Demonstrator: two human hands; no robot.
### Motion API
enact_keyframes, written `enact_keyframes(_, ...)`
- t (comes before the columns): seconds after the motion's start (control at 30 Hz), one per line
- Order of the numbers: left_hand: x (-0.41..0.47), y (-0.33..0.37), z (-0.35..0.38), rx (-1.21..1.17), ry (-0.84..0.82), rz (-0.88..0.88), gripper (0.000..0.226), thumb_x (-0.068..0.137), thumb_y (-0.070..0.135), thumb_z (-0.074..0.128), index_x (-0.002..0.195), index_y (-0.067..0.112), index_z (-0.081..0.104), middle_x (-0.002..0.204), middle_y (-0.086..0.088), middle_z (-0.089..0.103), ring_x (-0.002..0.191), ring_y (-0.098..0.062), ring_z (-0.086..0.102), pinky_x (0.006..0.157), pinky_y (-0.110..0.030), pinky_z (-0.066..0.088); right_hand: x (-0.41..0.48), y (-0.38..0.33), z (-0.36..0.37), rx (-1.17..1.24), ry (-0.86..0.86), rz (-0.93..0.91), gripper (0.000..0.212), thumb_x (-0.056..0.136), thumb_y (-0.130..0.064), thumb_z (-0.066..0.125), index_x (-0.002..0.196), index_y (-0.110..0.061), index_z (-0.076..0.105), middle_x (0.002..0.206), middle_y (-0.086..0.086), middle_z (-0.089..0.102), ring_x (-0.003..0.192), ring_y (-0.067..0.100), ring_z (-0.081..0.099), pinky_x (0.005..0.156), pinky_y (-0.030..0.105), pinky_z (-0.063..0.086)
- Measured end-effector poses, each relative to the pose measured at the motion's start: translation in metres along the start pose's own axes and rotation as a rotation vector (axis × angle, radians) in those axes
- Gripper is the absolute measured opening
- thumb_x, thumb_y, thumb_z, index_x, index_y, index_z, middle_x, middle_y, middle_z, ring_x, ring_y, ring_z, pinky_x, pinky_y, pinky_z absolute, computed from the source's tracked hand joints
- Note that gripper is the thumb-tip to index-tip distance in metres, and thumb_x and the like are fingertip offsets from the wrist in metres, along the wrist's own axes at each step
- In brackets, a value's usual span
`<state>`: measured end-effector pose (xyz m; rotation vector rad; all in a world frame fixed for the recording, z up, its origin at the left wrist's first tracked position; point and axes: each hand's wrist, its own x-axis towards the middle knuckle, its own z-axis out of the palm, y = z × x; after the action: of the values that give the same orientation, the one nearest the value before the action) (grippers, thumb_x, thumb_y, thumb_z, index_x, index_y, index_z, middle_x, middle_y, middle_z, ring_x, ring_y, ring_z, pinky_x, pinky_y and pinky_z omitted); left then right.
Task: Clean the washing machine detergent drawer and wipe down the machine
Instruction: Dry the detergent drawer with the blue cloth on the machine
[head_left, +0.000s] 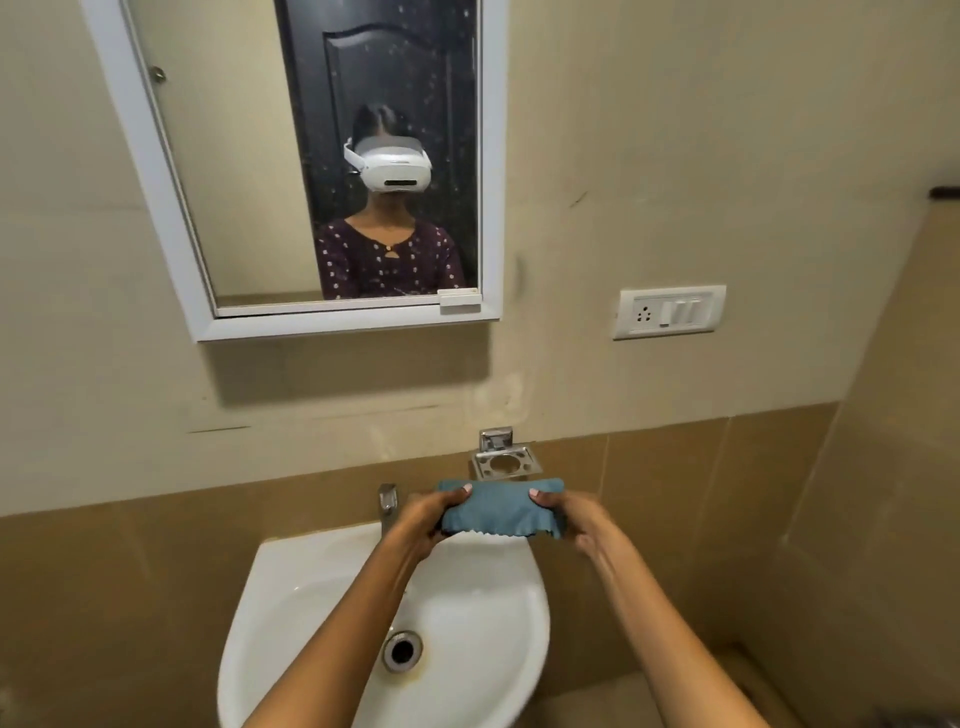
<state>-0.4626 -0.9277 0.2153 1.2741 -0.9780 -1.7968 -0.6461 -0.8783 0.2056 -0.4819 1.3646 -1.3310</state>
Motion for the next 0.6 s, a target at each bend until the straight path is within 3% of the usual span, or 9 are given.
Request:
enact_keyframes(0.07, 0.018, 0.000, 0.011, 0.055, 0.031, 0.026, 0.033, 0.082, -0.002, 0.065, 0.111, -0.014, 0.055, 0.078, -0.012, 0.064, 0.058, -0.018, 0.062, 0.047, -0.021, 0.054, 0.018, -0.007, -0.004, -0.014, 0.082, -0.003, 0.023, 0.078, 0.003, 0.070, 0.098, 0.008, 0.060, 0.097, 0.019, 0.067, 0.070, 0.023, 0.065, 0.047, 0.023, 0.053)
enact_keyframes(0.2, 0.057, 0.007, 0.028, 0.160, 0.120, 0.104, 0.037, 0.080, -0.002, 0.068, 0.112, -0.015, 0.057, 0.098, -0.018, 0.064, 0.069, -0.024, 0.060, 0.054, -0.024, 0.052, 0.056, -0.019, -0.007, -0.031, 0.155, -0.039, 0.019, 0.079, 0.003, 0.069, 0.094, 0.009, 0.059, 0.111, 0.025, 0.063, 0.086, 0.031, 0.061, 0.076, 0.036, 0.054)
enact_keyframes(0.27, 0.080, 0.010, 0.031, 0.206, 0.149, 0.121, 0.037, 0.078, 0.002, 0.070, 0.110, -0.013, 0.060, 0.108, -0.021, 0.064, 0.080, -0.026, 0.060, 0.054, -0.022, 0.051, 0.076, -0.025, -0.006, -0.085, 0.224, -0.078, 0.032, 0.079, 0.002, 0.069, 0.106, 0.014, 0.057, 0.110, 0.023, 0.063, 0.084, 0.028, 0.060, 0.066, 0.025, 0.056)
enact_keyframes(0.33, 0.098, 0.014, 0.035, 0.223, 0.170, 0.127, 0.034, 0.078, 0.003, 0.071, 0.107, -0.013, 0.062, 0.106, -0.020, 0.065, 0.080, -0.025, 0.058, 0.041, -0.015, 0.047, 0.093, -0.031, -0.003, -0.158, 0.274, -0.120, 0.040, 0.078, -0.002, 0.072, 0.111, 0.013, 0.056, 0.109, 0.017, 0.063, 0.081, 0.026, 0.061, 0.047, 0.016, 0.050)
enact_keyframes(0.37, 0.110, 0.015, 0.036, 0.215, 0.180, 0.125, 0.032, 0.079, 0.002, 0.070, 0.106, -0.014, 0.062, 0.107, -0.022, 0.065, 0.077, -0.024, 0.058, 0.036, -0.013, 0.045, 0.104, -0.034, -0.002, -0.191, 0.292, -0.138, 0.044, 0.077, -0.004, 0.073, 0.114, 0.012, 0.056, 0.112, 0.018, 0.064, 0.083, 0.026, 0.062, 0.045, 0.016, 0.049)
enact_keyframes(0.43, 0.131, 0.016, 0.037, 0.197, 0.200, 0.104, 0.031, 0.079, 0.000, 0.070, 0.105, -0.014, 0.062, 0.108, -0.025, 0.064, 0.073, -0.025, 0.059, 0.036, -0.014, 0.046, 0.125, -0.040, 0.003, -0.263, 0.324, -0.157, 0.045, 0.076, -0.005, 0.075, 0.115, 0.009, 0.058, 0.116, 0.020, 0.064, 0.091, 0.028, 0.063, 0.056, 0.022, 0.051)
enact_keyframes(0.5, 0.148, 0.016, 0.035, 0.205, 0.210, 0.088, 0.031, 0.079, 0.001, 0.070, 0.106, -0.012, 0.062, 0.110, -0.024, 0.064, 0.078, -0.028, 0.061, 0.047, -0.024, 0.053, 0.139, -0.044, 0.007, -0.321, 0.352, -0.172, 0.042, 0.076, -0.005, 0.075, 0.114, 0.006, 0.060, 0.117, 0.019, 0.064, 0.100, 0.031, 0.063, 0.073, 0.026, 0.051)
enact_keyframes(0.6, 0.170, 0.013, 0.034, 0.256, 0.240, 0.069, 0.038, 0.078, 0.006, 0.072, 0.110, -0.011, 0.061, 0.113, -0.023, 0.064, 0.092, -0.034, 0.064, 0.070, -0.040, 0.057, 0.155, -0.047, 0.013, -0.394, 0.381, -0.186, 0.043, 0.079, -0.007, 0.072, 0.118, 0.003, 0.058, 0.119, 0.015, 0.063, 0.106, 0.029, 0.061, 0.075, 0.025, 0.046)
